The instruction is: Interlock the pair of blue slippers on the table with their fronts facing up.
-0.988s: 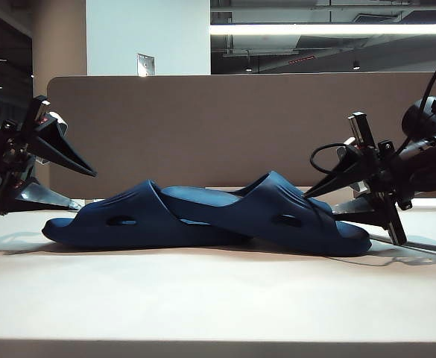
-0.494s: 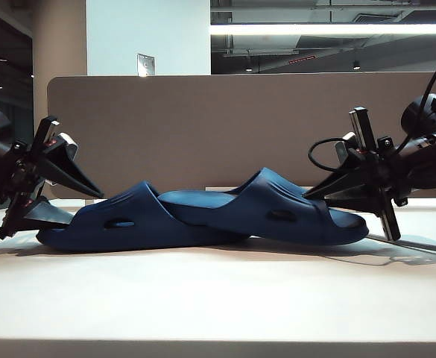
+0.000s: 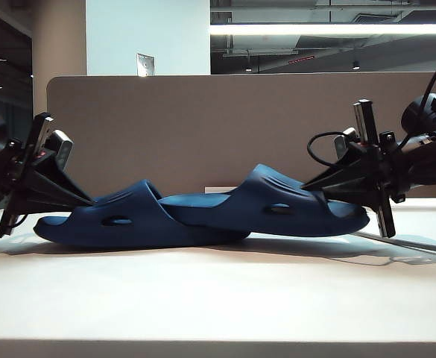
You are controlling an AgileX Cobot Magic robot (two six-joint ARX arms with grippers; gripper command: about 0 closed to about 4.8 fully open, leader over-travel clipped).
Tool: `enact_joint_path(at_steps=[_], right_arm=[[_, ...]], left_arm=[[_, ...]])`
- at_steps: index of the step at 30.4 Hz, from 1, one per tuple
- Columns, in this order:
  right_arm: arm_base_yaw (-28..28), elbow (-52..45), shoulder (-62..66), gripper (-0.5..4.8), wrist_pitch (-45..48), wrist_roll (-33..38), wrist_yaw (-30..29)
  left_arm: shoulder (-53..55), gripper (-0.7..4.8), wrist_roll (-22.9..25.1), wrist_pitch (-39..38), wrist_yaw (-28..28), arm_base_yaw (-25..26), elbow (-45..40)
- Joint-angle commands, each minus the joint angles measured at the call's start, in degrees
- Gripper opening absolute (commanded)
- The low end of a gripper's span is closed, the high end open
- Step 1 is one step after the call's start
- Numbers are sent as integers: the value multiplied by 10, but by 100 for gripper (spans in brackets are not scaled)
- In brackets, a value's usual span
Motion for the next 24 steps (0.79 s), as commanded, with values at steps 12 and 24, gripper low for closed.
enact_joint_path(at_steps=[12, 24], right_arm=[[-9, 3, -19, -2, -20, -7, -26], [-8, 8, -19, -2, -81, -54, -47]], left_arm=[[-13, -6, 115, -188, -104, -6, 106], [-13, -6, 168, -284, -223, -59, 179]])
